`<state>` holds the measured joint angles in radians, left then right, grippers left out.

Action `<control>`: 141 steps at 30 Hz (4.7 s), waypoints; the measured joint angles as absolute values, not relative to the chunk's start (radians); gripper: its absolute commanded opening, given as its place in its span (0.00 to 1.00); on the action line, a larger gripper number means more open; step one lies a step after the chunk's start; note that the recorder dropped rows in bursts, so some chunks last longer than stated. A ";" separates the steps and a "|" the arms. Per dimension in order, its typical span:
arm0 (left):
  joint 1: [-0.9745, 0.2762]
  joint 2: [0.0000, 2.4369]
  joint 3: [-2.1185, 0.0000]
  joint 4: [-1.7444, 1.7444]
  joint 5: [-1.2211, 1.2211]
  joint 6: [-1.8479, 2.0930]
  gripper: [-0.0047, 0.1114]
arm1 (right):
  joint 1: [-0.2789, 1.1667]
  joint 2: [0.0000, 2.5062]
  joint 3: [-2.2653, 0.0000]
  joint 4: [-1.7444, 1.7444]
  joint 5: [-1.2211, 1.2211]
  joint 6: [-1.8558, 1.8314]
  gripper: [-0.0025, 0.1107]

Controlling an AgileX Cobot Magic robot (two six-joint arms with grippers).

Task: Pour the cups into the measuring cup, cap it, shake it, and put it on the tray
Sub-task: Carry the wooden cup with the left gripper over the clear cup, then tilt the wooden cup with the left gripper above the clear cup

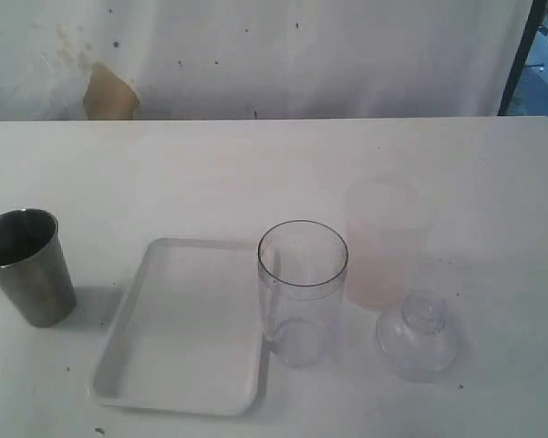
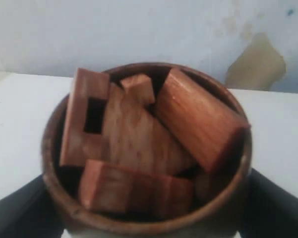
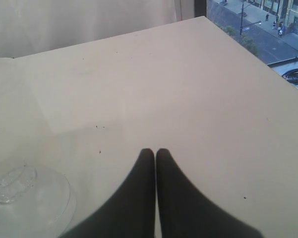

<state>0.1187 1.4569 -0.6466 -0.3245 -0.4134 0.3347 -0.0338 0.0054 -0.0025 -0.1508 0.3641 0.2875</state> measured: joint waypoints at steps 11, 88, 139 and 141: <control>-0.028 1.418 -0.898 -0.251 -0.075 0.335 0.04 | -0.034 0.005 -0.003 -0.151 0.364 0.287 0.02; -0.717 1.597 -0.953 0.230 -0.165 0.391 0.04 | -0.034 0.005 -0.003 -0.151 0.364 0.287 0.02; -0.717 1.598 -0.895 0.310 -0.313 0.739 0.04 | -0.034 0.005 -0.003 -0.151 0.364 0.308 0.02; -0.717 1.598 -0.895 0.310 -0.279 0.739 0.04 | -0.034 0.005 -0.003 -0.151 0.364 0.308 0.02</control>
